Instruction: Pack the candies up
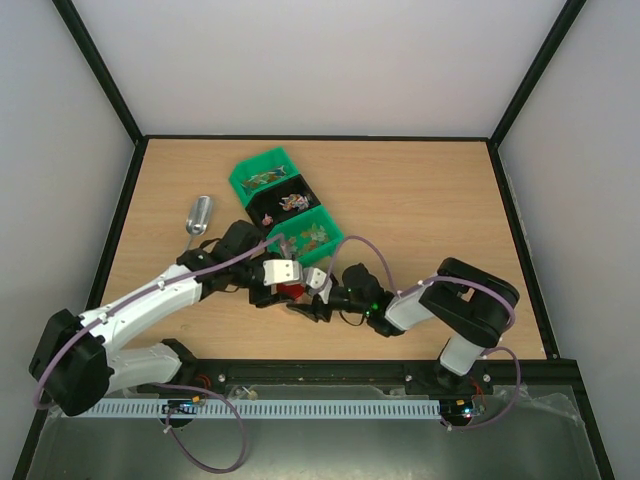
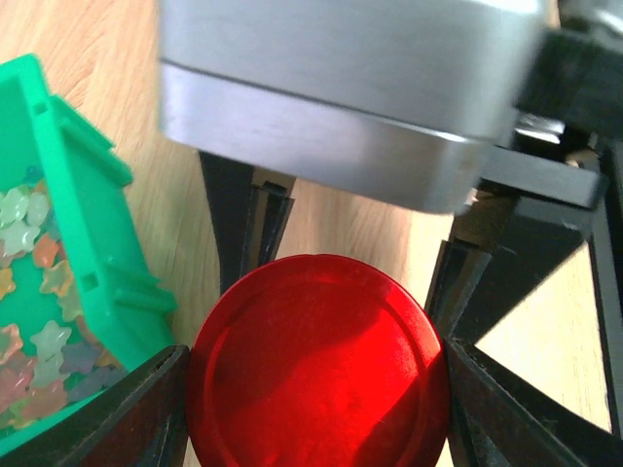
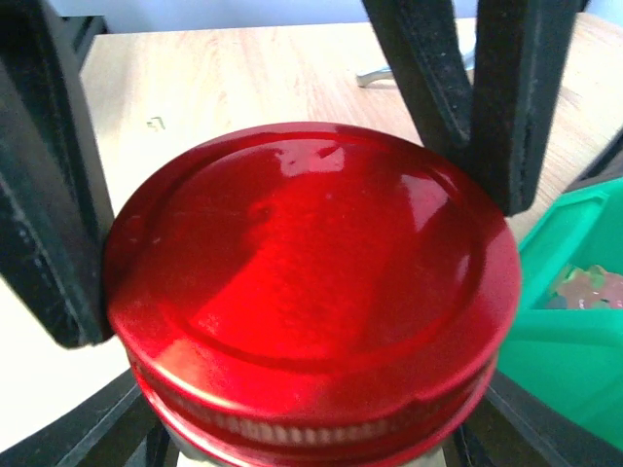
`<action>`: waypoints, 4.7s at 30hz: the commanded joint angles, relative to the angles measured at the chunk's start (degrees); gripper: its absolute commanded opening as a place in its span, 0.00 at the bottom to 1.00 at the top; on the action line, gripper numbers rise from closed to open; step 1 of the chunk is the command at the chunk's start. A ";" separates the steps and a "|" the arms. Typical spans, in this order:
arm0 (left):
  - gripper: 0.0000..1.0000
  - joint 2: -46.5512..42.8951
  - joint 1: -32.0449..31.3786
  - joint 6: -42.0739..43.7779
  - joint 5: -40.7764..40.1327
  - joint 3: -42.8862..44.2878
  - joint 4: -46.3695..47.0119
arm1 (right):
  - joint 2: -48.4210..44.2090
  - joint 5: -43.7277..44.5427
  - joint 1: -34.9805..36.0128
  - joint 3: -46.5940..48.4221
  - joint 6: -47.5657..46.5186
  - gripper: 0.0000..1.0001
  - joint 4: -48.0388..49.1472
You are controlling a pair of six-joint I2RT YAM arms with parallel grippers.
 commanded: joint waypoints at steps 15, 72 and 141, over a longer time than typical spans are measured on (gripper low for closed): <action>0.24 -0.98 0.69 -10.98 -3.70 -1.80 6.73 | -3.24 -5.35 -3.99 0.16 4.63 0.99 -0.41; 0.18 -3.61 -0.36 2.28 1.49 1.81 -3.51 | -1.75 -12.45 -3.97 -0.25 1.71 0.93 2.07; 0.85 -0.51 3.54 -30.19 2.31 -4.59 16.20 | 2.38 5.68 1.38 0.72 9.20 0.46 10.81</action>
